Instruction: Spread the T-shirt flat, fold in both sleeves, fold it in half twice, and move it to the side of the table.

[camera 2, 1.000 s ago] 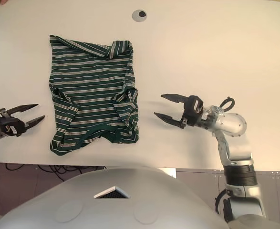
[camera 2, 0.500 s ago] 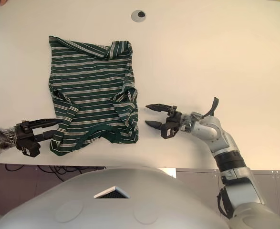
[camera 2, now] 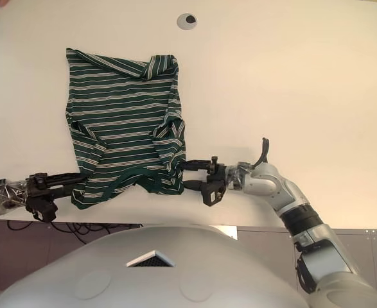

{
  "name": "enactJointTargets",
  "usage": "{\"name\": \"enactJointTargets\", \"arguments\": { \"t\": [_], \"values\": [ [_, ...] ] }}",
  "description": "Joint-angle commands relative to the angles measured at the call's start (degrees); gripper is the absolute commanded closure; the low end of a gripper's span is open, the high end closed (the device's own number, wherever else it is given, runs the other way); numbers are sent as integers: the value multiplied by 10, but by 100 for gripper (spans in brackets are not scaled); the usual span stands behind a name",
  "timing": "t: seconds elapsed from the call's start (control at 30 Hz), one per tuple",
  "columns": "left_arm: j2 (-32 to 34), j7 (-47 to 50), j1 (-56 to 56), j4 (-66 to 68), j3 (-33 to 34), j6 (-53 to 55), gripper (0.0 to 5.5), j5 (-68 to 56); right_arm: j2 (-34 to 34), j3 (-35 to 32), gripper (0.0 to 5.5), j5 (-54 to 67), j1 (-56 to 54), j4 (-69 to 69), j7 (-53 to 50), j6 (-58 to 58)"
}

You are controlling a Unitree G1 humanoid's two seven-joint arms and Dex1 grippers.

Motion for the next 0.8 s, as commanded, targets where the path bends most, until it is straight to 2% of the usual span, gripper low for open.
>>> {"name": "enactJointTargets", "arguments": {
  "t": [0.03,0.07,0.17,0.4,0.63,0.67,0.73,0.8],
  "values": [
    [-5,-1,10,3,-41,34,492,74,-7,19,365,-35,-1,16,6,22],
    [-3,8,9,3,-45,36,517,79,-8,19,390,-40,-3,17,1,21],
    [0,36,9,0,-58,45,541,100,-12,22,441,-60,-10,23,-11,20],
    [10,89,-1,0,-90,58,545,131,-15,32,549,-64,-13,23,-20,20],
    [11,120,-20,-2,-122,66,545,135,-15,46,550,-20,-8,17,-1,37],
    [7,100,-33,7,-130,56,545,108,-16,53,550,35,0,5,23,59],
    [3,9,-70,47,-181,48,545,-22,-26,59,550,184,16,-36,90,137],
    [47,-274,-39,-48,-264,231,546,-383,-60,47,550,369,30,-111,178,255]
  ]
}}
